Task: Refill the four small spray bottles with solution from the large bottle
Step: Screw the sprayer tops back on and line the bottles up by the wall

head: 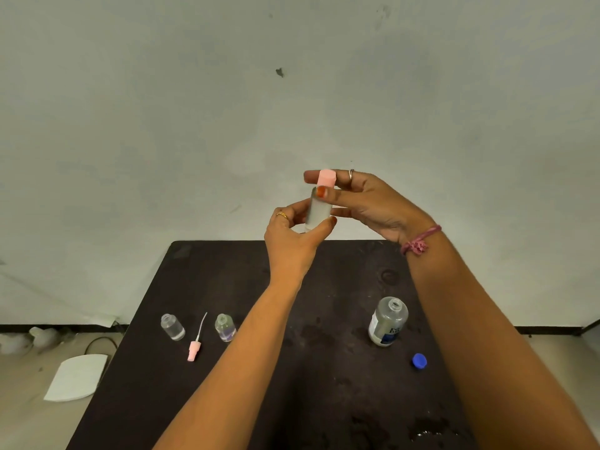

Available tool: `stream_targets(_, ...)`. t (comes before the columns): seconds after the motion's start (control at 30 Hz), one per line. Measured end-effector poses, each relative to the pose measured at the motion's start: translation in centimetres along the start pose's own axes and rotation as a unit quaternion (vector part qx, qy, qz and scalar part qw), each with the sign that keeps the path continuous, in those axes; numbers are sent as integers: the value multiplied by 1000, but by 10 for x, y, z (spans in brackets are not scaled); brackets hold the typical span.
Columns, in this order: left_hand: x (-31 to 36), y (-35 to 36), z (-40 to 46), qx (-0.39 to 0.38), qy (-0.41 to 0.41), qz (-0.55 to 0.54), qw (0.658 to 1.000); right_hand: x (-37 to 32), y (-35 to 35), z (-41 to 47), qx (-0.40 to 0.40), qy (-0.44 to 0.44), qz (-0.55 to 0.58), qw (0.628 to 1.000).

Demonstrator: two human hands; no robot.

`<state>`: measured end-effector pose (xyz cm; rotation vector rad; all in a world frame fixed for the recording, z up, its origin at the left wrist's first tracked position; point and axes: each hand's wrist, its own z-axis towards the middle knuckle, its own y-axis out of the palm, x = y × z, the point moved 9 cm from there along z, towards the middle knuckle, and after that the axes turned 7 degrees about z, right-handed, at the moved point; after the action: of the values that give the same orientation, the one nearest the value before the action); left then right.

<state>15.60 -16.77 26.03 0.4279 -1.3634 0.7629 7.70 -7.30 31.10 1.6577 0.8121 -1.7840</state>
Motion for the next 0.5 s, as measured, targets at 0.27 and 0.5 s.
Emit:
stream_targets(0.27,-7,-3,6,1,-6,-1,1000,4,-5,1,112,-40,28,992)
stream_targets(0.5,-19,-7,15,18,-19,-1,1000,12,0,2,208,-70,11,976)
